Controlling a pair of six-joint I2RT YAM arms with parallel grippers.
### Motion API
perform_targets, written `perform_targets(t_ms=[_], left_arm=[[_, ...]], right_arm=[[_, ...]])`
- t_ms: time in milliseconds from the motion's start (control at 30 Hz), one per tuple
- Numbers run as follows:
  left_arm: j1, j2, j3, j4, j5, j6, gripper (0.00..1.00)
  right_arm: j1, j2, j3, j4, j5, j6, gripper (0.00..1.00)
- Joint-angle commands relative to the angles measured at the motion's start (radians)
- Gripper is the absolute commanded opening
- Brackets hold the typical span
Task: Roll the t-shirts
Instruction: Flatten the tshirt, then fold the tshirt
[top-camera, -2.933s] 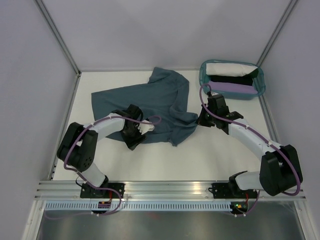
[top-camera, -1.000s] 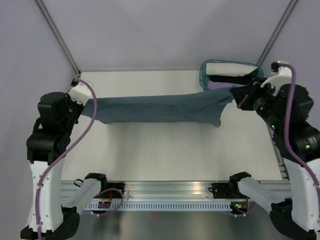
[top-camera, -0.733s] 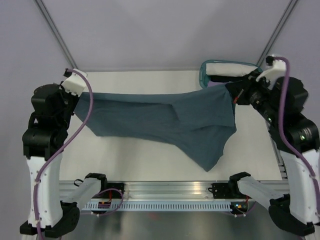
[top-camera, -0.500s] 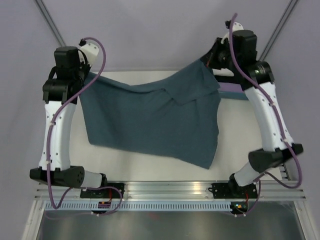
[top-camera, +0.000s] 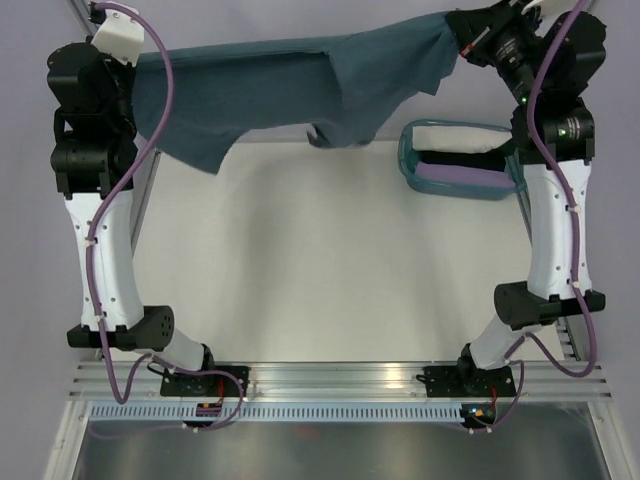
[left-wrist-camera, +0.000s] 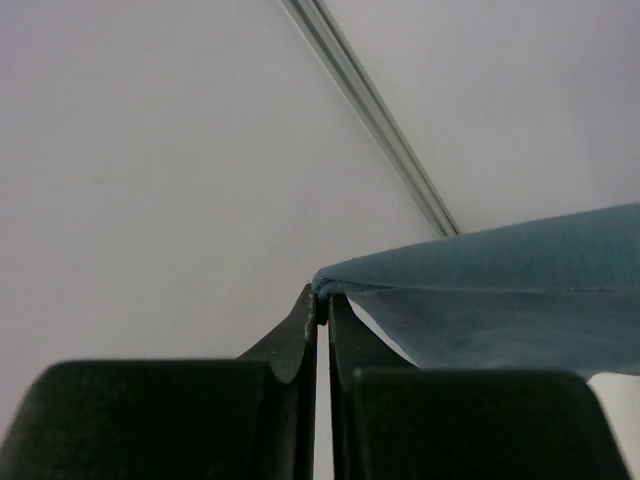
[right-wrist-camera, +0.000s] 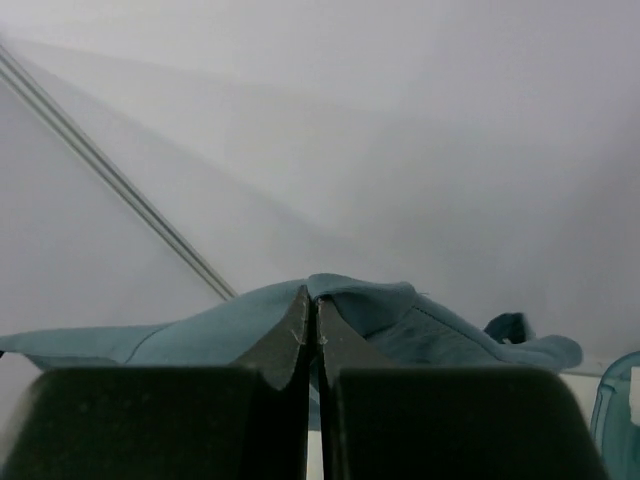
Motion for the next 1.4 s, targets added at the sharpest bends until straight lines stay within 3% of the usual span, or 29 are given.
perform_targets(t_ms=[0,33,167,267,400,567,733,933,1100,1200,1367], left_arm=[[0.004,-0.074,-0.114,0.046,-0.015,-0.026,0.02],[0.006,-0.109,-0.174,0.053,0.015,-0.026,0.02],[0.006,-0.295,-0.565,0.137,0.140,0.005,0.02],[0.004,-0.416,-0.944,0.209,0.150,0.057,0.02],[0.004,-0.548,-1.267,0.264,0.194,0.132,0.02],[0.039,-0.633,-1.589,0.270,0.213,0.189,0.02],[0.059,-0.699,-1.764,0.281,0.178,0.210,0.02],[0.094,-0.737,-1.789,0.257,0.118,0.209,0.02],[0.122,-0.714,-1.770,0.258,0.130,0.206,0.02],[0.137,-0.644,-1.732,0.279,0.161,0.194,0.02],[0.139,-0.503,-1.654,0.319,0.174,0.158,0.02]], right_arm=[[-0.006,-0.108,-0.116,0.058,-0.022,-0.025,0.00],[-0.006,-0.137,-0.181,0.060,-0.025,-0.030,0.00],[-0.005,-0.330,-0.738,0.176,-0.030,-0.010,0.00],[0.004,-0.450,-1.070,0.204,-0.030,0.015,0.00],[0.030,-0.582,-1.497,0.228,-0.010,0.070,0.00],[0.119,-0.675,-1.798,0.277,0.009,0.156,0.00],[0.175,-0.715,-1.899,0.238,0.027,0.179,0.00],[0.175,-0.847,-1.879,0.094,0.087,0.161,0.00],[0.175,-0.847,-1.833,0.057,0.073,0.154,0.01],[0.175,-0.769,-1.776,0.106,0.076,0.127,0.00],[0.175,-0.501,-1.633,0.195,0.068,0.066,0.00]])
